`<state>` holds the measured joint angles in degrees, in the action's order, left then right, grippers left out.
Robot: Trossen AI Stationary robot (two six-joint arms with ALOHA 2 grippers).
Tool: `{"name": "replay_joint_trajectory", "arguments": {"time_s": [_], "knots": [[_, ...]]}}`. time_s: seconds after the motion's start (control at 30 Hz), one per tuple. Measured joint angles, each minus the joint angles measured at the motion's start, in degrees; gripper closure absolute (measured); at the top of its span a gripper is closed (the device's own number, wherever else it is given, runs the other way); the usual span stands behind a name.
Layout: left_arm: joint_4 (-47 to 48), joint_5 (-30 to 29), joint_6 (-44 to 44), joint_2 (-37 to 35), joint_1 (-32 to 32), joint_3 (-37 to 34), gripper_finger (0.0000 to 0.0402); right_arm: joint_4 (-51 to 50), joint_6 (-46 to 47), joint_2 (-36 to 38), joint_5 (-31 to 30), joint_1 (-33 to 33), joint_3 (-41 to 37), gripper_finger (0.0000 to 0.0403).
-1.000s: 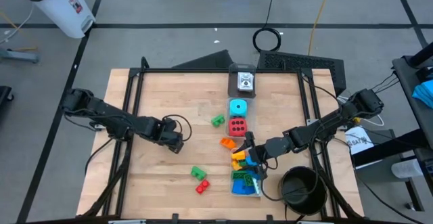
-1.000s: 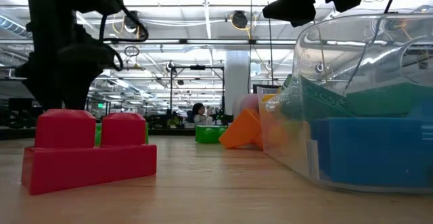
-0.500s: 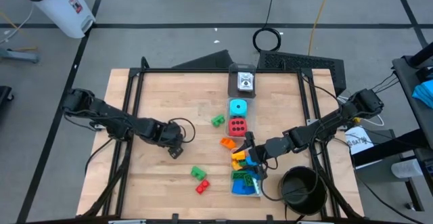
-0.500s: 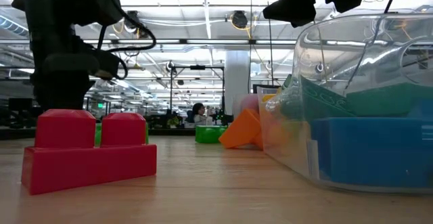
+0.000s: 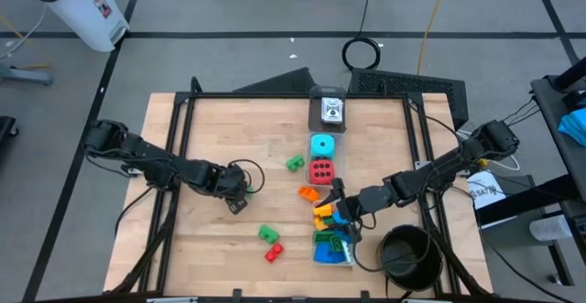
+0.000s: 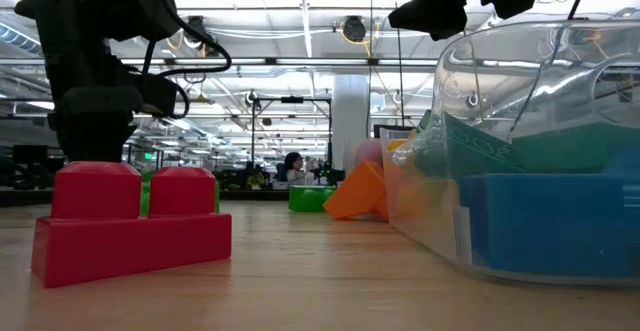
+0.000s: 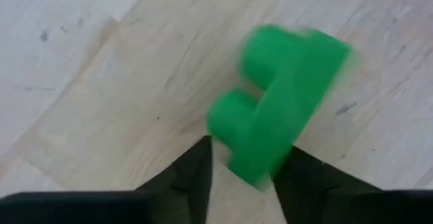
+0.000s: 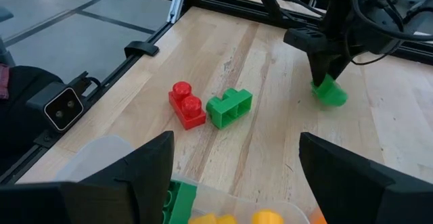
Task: Pick & Place Toys
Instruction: Put the green 2 stud game piece into the bottom transparent bin
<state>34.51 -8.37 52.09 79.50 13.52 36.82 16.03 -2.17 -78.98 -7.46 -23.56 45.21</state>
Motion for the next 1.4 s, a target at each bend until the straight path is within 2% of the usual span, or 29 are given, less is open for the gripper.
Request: {"name": "replay_joint_trajectory", "arguments": {"time_s": [0.13, 0.33, 0.8, 0.9, 1.03, 1.13, 1.23, 1.4], "knots": [[-1.3, 0.0, 0.1, 0.0, 0.0, 0.0, 0.0301, 0.0, 0.0, 0.0, 0.0, 0.0, 0.0, 0.012], [-1.6, -2.4, 0.4, 0.0, 0.0, 0.0, 0.0391, 0.0, 0.0, 0.0, 0.0, 0.0, 0.0, 0.012], [-3.1, -10.2, 3.1, -0.1, 2.3, 1.4, 0.0398, 0.0, -0.3, 0.0, -1.4, 0.0, 0.0, 0.0122], [-8.8, -11.1, 1.1, -0.1, 4.2, 3.0, 0.0399, 0.0, -1.8, -0.1, -5.2, 0.0, 0.0, 0.0122], [-22.4, -11.2, -4.7, -0.1, 6.2, 4.3, 0.0399, 0.5, -5.9, -1.1, -10.4, 0.0, 0.0, 0.0122], [-33.8, -11.0, -9.9, -0.1, 7.5, 4.3, 0.04, 4.3, -8.0, -3.6, -10.7, 0.6, 0.0, 0.0122], [-42.6, -9.4, -13.8, -0.1, 8.2, 4.3, 0.04, 11.5, -13.1, -7.2, -10.8, 0.7, 0.0, 0.0122], [-48.2, -8.2, -16.5, -0.1, 8.7, 4.3, 0.04, 28.9, -27.0, -14.5, -11.2, 1.0, 0.0, 0.0122]]}}
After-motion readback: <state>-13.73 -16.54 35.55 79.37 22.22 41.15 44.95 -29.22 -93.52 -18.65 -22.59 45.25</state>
